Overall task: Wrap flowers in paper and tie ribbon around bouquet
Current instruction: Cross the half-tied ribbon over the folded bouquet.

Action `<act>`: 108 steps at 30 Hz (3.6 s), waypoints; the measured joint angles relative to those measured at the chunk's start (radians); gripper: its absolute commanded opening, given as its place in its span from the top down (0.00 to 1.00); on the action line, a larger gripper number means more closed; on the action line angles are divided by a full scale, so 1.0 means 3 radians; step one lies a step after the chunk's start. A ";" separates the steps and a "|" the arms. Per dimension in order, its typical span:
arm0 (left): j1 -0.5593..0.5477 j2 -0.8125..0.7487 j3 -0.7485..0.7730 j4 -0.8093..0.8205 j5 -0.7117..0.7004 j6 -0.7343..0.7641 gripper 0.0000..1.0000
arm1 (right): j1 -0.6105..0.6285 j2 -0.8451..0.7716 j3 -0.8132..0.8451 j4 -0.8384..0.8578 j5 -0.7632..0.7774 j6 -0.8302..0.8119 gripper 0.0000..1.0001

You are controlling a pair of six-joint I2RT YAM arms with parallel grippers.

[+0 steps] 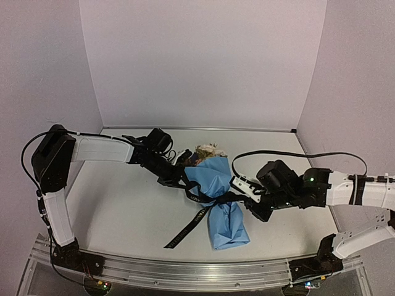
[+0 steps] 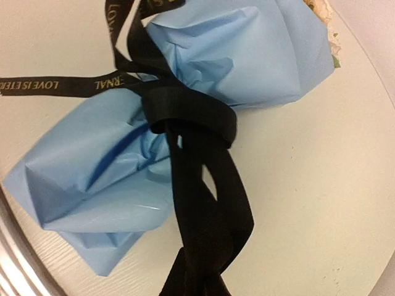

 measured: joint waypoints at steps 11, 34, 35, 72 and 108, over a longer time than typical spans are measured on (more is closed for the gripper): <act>-0.0007 0.0000 0.0000 0.0000 0.0040 0.0000 0.98 | 0.0057 0.0659 0.0848 -0.0772 -0.0624 0.0365 1.00; -0.0041 0.0006 0.0004 -0.0001 0.0081 0.0006 0.97 | -0.0207 0.0534 0.0769 -0.0871 -0.0276 0.1076 0.69; -0.0041 0.0009 0.0010 -0.0001 0.0081 0.0006 0.97 | -0.0234 0.0567 0.0769 -0.0872 -0.0273 0.1127 0.69; -0.0087 0.0034 0.0033 0.0315 0.0106 -0.0245 0.90 | -0.0243 0.1128 0.0933 -0.1060 -0.0075 0.1626 1.00; -0.0417 -0.0532 -0.1110 0.1350 -0.0723 -0.1446 0.33 | -0.0359 0.0742 0.0488 -0.1447 0.0863 0.1515 1.00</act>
